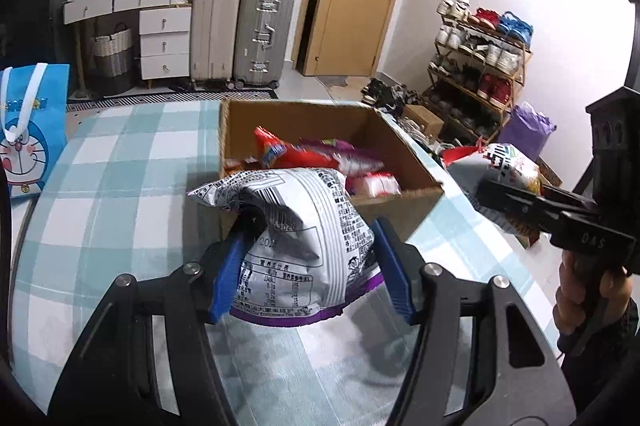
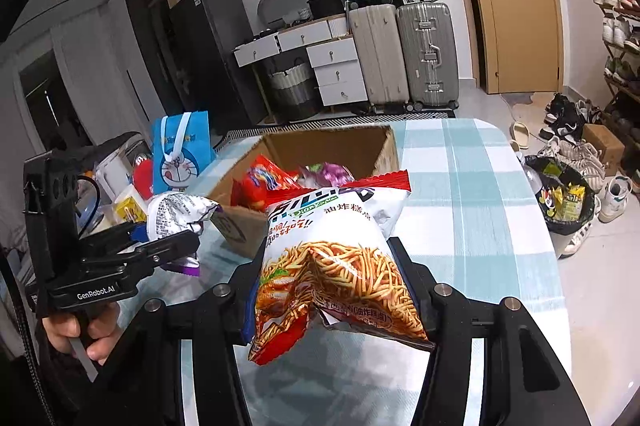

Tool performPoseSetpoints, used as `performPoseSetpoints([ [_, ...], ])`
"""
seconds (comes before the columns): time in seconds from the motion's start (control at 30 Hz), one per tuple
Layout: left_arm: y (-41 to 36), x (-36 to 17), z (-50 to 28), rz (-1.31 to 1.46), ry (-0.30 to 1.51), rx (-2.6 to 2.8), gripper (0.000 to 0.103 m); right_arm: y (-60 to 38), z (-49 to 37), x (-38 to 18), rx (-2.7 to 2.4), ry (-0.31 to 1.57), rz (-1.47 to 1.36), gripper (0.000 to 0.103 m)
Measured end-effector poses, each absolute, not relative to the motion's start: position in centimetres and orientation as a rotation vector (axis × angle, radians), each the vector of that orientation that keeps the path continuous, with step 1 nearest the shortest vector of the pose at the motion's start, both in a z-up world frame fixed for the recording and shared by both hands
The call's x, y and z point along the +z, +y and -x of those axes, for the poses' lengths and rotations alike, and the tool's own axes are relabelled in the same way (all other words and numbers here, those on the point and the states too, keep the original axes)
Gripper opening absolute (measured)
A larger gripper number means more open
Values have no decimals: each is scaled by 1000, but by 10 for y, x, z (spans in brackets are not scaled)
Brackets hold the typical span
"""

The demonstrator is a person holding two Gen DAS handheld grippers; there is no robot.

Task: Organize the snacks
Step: 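Carry both bags over the cardboard box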

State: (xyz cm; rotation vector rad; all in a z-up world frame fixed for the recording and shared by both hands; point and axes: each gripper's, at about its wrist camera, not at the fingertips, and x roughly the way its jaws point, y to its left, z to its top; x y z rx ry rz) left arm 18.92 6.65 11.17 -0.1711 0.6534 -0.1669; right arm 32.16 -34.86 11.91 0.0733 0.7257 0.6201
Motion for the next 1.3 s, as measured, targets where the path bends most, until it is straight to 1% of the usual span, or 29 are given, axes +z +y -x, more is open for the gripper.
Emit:
performPoseSetpoints([
  [0.3, 78, 142, -212, 175, 617, -146, 59, -318, -336, 138, 636, 708, -68, 55],
  [0.53, 76, 146, -237, 161, 611, -133, 59, -298, -352, 147, 617, 709, -89, 55],
  [0.9, 79, 126, -289, 140, 652, -98, 59, -275, -378, 133, 622, 745, -70, 55],
  [1.3, 64, 96, -333, 95, 708, -106, 59, -271, -407, 105, 629, 784, -84, 55],
])
